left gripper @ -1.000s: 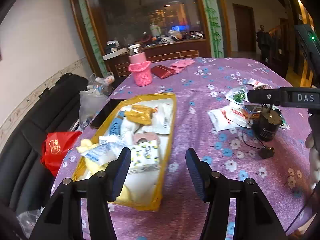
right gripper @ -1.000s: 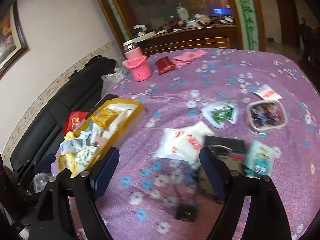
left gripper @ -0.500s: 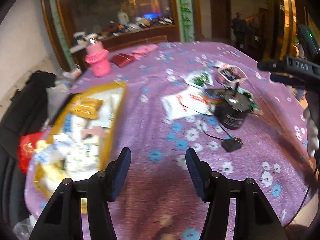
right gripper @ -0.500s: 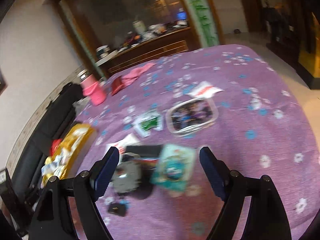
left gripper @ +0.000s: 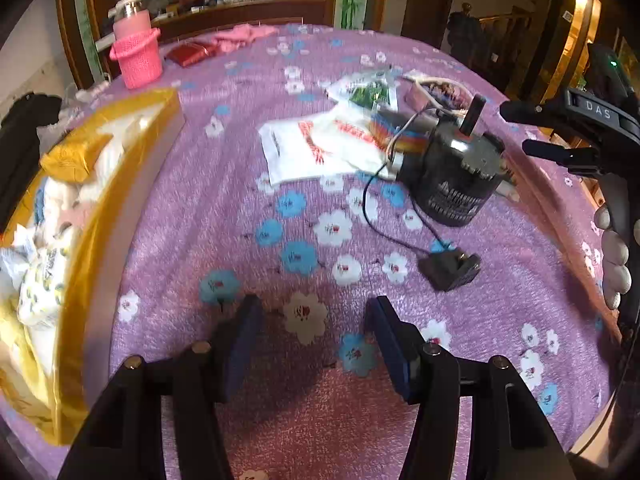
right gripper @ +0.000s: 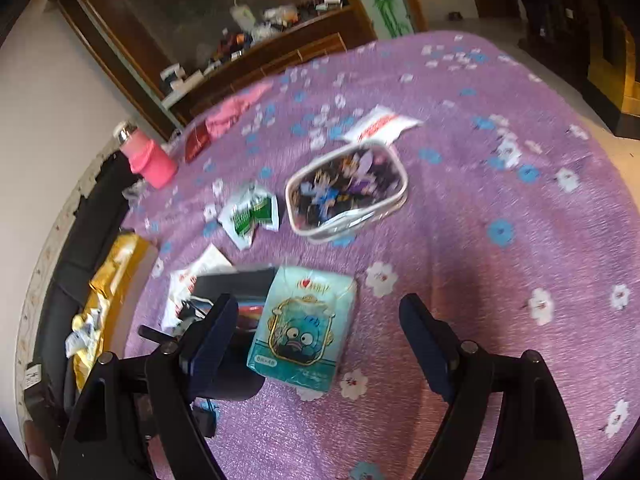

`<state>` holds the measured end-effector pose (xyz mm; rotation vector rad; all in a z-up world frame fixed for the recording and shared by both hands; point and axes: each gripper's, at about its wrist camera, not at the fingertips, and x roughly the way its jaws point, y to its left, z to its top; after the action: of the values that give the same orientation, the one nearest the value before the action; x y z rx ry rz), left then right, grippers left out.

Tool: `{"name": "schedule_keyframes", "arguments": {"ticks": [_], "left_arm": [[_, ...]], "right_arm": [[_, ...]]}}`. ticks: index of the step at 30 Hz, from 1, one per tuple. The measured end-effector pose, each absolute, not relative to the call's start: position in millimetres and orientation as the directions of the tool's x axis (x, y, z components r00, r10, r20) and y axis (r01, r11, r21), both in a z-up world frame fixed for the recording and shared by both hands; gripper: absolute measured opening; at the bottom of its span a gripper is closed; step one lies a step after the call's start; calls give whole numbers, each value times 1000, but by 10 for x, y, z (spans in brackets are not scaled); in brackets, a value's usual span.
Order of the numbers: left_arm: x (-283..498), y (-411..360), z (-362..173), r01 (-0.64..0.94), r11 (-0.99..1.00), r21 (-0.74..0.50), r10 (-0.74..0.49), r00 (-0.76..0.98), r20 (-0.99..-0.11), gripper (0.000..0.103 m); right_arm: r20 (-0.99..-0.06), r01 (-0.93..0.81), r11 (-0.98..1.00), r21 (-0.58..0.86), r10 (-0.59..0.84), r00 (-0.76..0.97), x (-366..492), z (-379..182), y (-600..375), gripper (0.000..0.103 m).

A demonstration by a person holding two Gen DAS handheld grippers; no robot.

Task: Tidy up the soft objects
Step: 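Reach the right tool around the teal cartoon pack while the left tool approaches the clear cartoon pouch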

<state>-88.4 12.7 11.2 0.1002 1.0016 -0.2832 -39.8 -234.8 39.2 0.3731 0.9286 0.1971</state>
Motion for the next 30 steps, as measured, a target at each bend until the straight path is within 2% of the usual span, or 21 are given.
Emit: {"name": "schedule_keyframes", "arguments": {"ticks": [2, 6, 8, 12, 16, 19, 22, 30], "left_arm": [[-913, 82, 87, 300, 954, -17, -179, 522, -834, 76], [-972, 14, 62, 349, 937, 0, -196, 525, -828, 77], [-945, 34, 98, 389, 921, -37, -237, 481, -844, 77], [-728, 266, 414, 377, 904, -200, -373, 471, -799, 77], [-342, 290, 760, 373, 901, -220, -399, 516, -758, 77], [12, 65, 908, 454, 882, -129, -391, 549, -739, 77], [394, -228, 846, 537, 843, -33, -366, 526, -767, 77], [1021, -781, 416, 662, 743, 100, -306, 469, -828, 77]], "right_arm": [[-754, -6, 922, 386, 319, 574, -366, 356, -2288, 82], [-748, 7, 917, 398, 321, 580, -300, 363, -2269, 82], [-745, 13, 914, 405, 322, 585, -260, 375, -2288, 82], [-747, 40, 907, 418, 318, 584, -148, 373, -2375, 82], [-733, 96, 860, 501, 363, 575, 27, 319, -2529, 82], [-699, 142, 788, 599, 429, 572, 165, 241, -2640, 82], [-674, 175, 727, 664, 481, 561, 289, 164, -2679, 82], [-722, 222, 756, 616, 430, 542, 602, 212, -2586, 82]]}}
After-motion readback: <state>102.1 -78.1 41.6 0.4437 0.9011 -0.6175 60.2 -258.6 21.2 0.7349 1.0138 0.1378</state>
